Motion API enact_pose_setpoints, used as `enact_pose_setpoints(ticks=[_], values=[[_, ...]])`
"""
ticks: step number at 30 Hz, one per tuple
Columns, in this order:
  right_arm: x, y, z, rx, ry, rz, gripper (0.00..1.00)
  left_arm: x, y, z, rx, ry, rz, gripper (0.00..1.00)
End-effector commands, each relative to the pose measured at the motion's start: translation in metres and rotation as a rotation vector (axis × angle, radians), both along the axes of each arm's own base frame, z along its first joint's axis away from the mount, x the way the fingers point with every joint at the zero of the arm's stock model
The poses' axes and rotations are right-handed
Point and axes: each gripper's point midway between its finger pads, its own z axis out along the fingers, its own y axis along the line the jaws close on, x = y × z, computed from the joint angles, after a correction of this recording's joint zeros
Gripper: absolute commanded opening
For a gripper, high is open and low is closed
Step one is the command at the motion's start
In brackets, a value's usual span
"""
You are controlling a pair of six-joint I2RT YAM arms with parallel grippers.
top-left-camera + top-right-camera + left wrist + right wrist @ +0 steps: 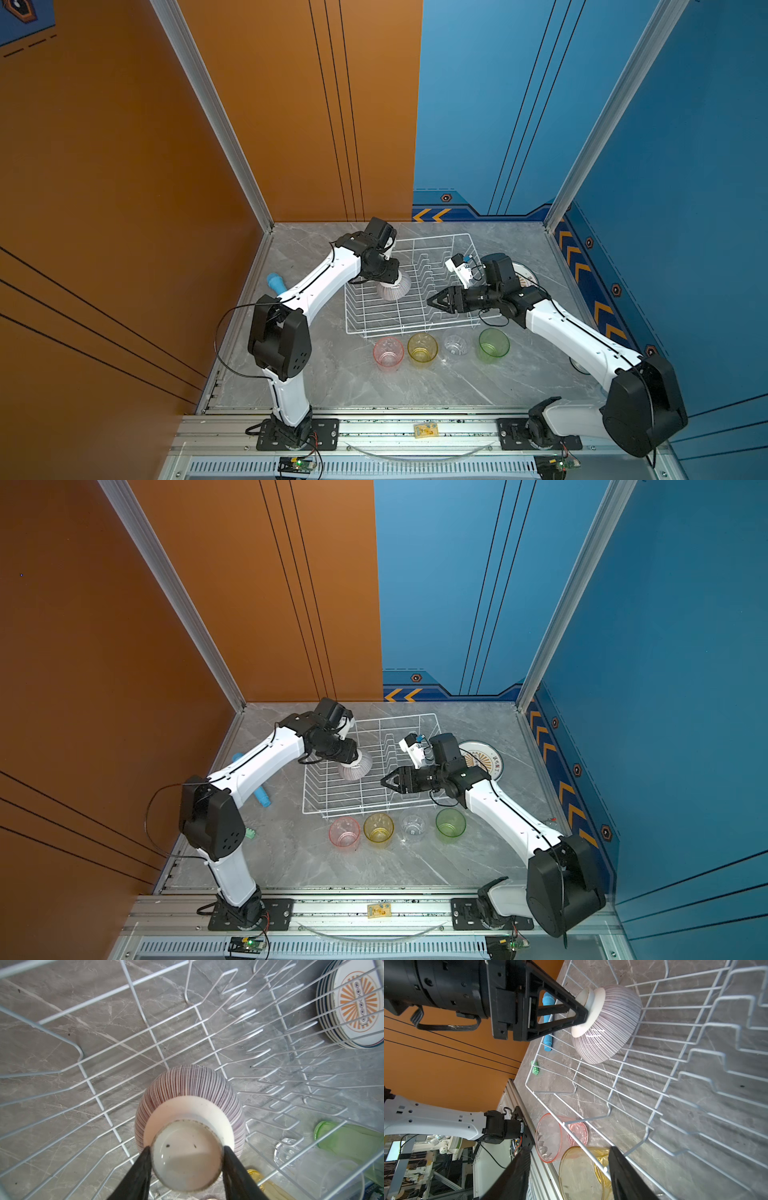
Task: Unload the mixed dishes from the dish rack
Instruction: 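Lift the striped bowl toward the right gripper while the right gripper approaches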
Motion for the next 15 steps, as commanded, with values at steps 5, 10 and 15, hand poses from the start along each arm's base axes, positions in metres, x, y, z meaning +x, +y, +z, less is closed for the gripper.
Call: enact_pose_setpoints(ticks=[5,10,15], values=[[0.003,0.004,0.011,0.108,-0.003,0.007,0.57,-0.011,-0.006,0.038,-0.105,-0.039,-0.044,0.44],[0.004,0.005,0.013,0.166,0.008,0.009,0.56,-0.015,-0.011,0.048,-0.144,-0.044,-0.061,0.44],[0.006,0.004,0.016,0.219,0.011,-0.002,0.55,-0.021,-0.015,0.065,-0.19,-0.063,-0.082,0.44]])
